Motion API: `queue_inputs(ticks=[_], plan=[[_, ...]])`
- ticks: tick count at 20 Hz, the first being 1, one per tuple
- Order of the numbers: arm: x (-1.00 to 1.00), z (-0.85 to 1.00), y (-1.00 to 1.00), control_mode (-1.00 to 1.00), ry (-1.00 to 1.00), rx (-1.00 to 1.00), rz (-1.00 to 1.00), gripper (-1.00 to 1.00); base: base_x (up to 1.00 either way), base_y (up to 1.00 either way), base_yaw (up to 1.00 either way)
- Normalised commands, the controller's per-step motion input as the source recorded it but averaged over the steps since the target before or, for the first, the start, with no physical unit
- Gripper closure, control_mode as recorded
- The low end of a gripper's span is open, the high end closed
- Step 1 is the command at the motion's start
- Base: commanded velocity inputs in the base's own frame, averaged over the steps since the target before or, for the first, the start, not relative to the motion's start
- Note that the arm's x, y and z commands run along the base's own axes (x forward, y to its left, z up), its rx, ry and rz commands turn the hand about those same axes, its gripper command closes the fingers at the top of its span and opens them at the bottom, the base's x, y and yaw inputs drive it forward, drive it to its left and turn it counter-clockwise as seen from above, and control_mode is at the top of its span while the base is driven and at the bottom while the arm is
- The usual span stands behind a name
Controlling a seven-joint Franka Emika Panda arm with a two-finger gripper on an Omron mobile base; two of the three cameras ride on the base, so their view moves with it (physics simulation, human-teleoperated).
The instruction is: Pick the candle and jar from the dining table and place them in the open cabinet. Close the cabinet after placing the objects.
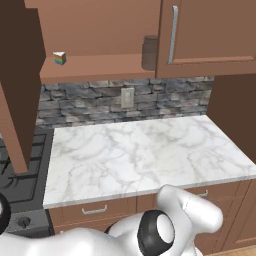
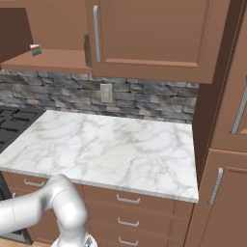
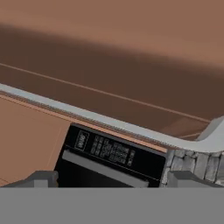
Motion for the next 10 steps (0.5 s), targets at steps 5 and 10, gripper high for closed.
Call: queue_inputs(ticks=[5, 10], plan=[[0.16, -0.30, 0.16, -1.00, -0.03, 0.12, -0.08, -1.00, 0.00, 0.00, 0.00], [0.16, -0.26, 0.18, -1.00, -0.02, 0.11, -0.08, -1.00, 0.00, 0.00, 0.00]])
